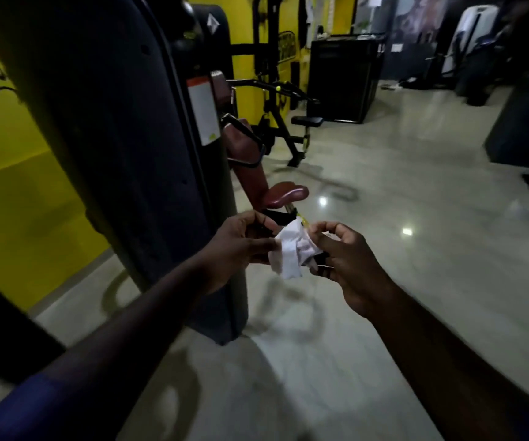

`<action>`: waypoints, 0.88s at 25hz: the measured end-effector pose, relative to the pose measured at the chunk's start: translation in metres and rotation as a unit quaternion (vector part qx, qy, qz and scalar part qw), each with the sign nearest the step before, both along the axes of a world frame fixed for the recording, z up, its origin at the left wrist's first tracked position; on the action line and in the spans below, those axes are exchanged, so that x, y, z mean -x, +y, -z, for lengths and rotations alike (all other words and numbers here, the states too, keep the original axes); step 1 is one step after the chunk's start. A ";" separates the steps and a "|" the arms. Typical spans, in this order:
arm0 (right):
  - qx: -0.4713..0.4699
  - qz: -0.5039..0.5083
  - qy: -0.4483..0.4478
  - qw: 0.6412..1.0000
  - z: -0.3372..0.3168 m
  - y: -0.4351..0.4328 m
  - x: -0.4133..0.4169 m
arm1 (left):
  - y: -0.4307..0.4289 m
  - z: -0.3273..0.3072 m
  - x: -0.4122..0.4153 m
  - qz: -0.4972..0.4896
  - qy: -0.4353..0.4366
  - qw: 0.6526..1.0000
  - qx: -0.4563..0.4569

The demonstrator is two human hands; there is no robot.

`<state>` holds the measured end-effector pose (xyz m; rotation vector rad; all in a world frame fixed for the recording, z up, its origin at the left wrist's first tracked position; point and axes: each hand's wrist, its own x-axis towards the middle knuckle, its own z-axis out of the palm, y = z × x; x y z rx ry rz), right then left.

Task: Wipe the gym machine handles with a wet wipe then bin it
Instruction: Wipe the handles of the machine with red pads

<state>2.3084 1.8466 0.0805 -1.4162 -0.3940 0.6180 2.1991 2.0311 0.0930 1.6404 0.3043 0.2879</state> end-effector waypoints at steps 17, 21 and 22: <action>0.045 0.052 -0.034 0.997 0.045 0.142 -0.315 | 0.140 0.082 -0.326 -0.004 -0.032 0.995 0.091; 0.051 -0.004 -0.113 0.992 0.050 0.177 -0.393 | 0.178 0.087 -0.395 0.009 -0.016 1.000 0.021; 0.048 -0.029 -0.126 0.990 0.054 0.189 -0.417 | 0.190 0.090 -0.413 -0.003 -0.007 1.000 -0.002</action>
